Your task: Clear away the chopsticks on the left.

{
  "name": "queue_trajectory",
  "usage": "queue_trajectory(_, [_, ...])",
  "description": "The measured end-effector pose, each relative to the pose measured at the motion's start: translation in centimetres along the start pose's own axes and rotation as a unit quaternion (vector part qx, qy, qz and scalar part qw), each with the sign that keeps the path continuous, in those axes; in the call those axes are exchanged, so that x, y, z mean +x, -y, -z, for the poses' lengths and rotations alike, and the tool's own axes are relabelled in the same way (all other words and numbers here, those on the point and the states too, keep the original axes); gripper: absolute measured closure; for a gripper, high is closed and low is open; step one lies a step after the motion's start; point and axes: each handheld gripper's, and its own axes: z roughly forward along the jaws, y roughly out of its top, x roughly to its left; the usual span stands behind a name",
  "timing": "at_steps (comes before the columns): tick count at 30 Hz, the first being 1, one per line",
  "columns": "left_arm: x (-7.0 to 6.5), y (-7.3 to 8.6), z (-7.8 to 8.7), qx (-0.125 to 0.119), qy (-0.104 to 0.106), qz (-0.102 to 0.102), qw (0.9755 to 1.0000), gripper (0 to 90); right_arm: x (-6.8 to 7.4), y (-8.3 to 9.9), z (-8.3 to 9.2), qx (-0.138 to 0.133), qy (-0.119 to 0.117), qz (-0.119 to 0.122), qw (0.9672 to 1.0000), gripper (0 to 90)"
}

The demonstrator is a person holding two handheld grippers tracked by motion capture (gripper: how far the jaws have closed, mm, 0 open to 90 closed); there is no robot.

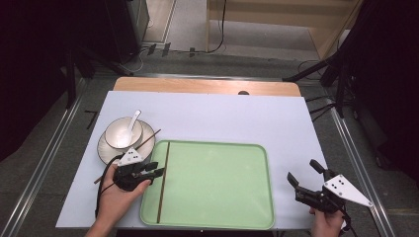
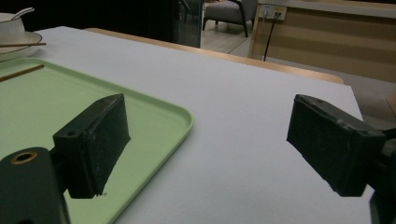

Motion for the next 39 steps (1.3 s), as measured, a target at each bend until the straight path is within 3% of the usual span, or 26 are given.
queue_trajectory(5, [0.9,0.0,1.3,-0.013,-0.013,0.005,0.9998,62.1,0.0,0.0,0.0,0.000,0.000,0.000,1.0000,12.7])
queue_trajectory(11, [2.4,0.2,3.0,-0.026,-0.044,0.009,0.9987,66.6,0.0,0.0,0.0,0.000,0.000,0.000,1.0000,12.8])
queue_trajectory(18, [4.4,0.4,4.8,-0.019,-0.097,0.005,0.9951,72.6,0.0,0.0,0.0,0.000,0.000,0.002,1.0000,12.8])
queue_trajectory(23, [5.8,0.7,5.6,-0.006,-0.133,0.001,0.9911,75.3,0.0,0.0,0.0,0.000,0.000,0.001,1.0000,12.7])
queue_trajectory(29, [7.2,1.2,5.1,0.020,-0.126,0.011,0.9918,75.2,0.0,0.0,-0.1,0.002,-0.001,0.001,1.0000,12.7])
queue_trajectory(35, [7.4,1.1,3.7,0.055,-0.117,0.001,0.9916,75.8,0.1,0.0,-0.1,0.004,-0.002,0.001,1.0000,12.7])
queue_trajectory(39, [7.4,1.0,3.0,0.065,-0.109,-0.005,0.9918,80.7,0.1,0.0,-0.1,0.004,-0.002,0.001,1.0000,12.8])
